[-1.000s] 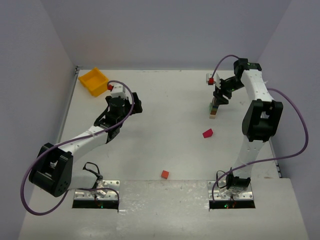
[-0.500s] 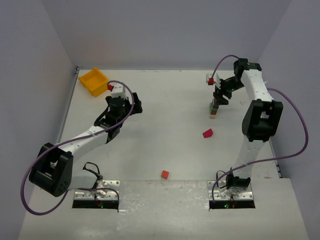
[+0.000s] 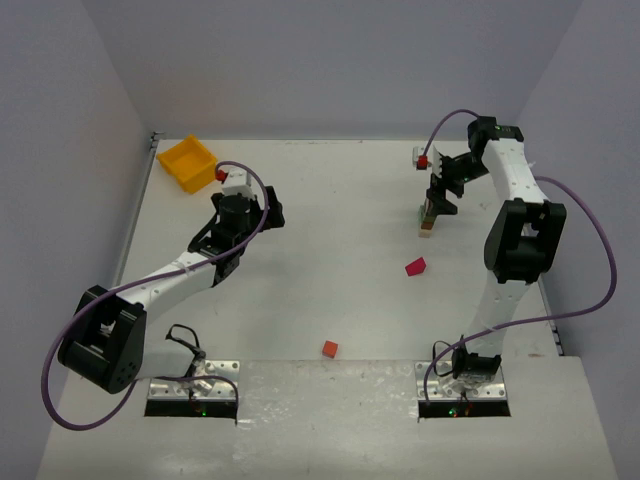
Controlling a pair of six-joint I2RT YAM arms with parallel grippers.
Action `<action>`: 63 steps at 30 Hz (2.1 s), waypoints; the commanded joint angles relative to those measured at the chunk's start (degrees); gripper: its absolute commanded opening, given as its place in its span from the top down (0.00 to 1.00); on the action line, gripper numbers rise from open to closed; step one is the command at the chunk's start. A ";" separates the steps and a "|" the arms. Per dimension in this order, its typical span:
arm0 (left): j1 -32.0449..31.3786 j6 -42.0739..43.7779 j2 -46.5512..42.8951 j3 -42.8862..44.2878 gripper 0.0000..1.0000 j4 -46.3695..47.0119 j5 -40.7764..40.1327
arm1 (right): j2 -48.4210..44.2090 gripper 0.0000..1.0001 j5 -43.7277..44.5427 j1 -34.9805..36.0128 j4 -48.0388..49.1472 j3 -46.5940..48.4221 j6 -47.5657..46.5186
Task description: Build the wood block tower
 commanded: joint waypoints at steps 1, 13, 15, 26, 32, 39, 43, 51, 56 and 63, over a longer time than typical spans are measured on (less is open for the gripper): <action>0.15 0.73 -0.08 2.78 0.00 1.56 0.20 | 0.03 0.01 -1.44 -0.51 0.68 2.60 -0.52; 0.15 0.93 -1.21 2.38 0.00 1.43 1.20 | -6.16 0.01 -4.79 -0.51 3.77 0.69 0.87; 0.15 1.04 -1.68 2.26 0.00 1.41 1.74 | -9.10 0.01 -5.17 -0.51 6.34 -1.88 2.06; 0.15 0.65 -5.93 0.75 0.00 1.75 5.88 | -30.09 0.01 -14.47 2.99 43.09 -26.14 34.66; 0.15 0.35 -8.81 -0.42 0.00 1.70 5.58 | -33.74 0.01 17.68 12.23 54.59 -27.63 68.61; 0.15 -0.45 -11.29 -2.31 0.00 2.44 6.35 | -36.80 0.01 34.94 18.50 51.29 -31.18 86.19; 0.15 -1.34 -11.90 -3.10 0.00 2.40 6.27 | -42.93 0.01 34.33 23.05 53.62 -39.87 87.76; 0.15 -3.14 -12.39 -3.81 0.00 1.48 4.51 | -56.79 0.01 33.89 29.25 60.74 -57.25 96.86; 0.10 -3.18 -12.91 -4.16 0.00 1.96 5.93 | -59.78 0.01 33.89 30.24 58.60 -63.03 98.73; 0.15 -3.25 -13.01 -4.16 0.00 1.80 6.67 | -60.01 0.01 36.10 30.26 56.99 -67.24 101.11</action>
